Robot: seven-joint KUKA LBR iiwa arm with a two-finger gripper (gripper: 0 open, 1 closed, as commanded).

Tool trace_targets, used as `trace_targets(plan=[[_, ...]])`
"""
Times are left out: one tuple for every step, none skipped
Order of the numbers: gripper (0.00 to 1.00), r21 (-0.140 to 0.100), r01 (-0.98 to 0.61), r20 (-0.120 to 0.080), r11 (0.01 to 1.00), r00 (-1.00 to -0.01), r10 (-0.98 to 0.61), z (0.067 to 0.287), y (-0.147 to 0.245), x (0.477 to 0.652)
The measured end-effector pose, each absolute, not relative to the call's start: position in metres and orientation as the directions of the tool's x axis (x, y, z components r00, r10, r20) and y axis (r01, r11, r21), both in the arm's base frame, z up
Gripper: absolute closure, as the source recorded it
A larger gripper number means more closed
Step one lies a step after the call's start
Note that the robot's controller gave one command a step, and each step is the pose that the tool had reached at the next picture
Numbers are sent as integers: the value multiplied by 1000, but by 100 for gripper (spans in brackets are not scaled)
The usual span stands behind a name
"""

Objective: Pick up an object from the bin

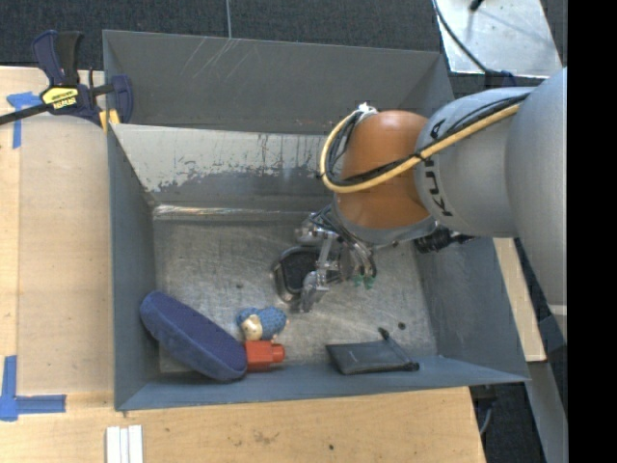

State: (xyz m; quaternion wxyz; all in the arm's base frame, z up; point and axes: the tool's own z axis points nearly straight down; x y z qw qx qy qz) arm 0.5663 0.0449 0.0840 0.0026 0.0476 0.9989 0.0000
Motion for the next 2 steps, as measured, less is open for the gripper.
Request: trace_targets(plan=[[100, 0, 96, -4, 995, -995, 96, 83, 44, 566], [100, 0, 110, -3, 994, -994, 110, 195, 28, 554]])
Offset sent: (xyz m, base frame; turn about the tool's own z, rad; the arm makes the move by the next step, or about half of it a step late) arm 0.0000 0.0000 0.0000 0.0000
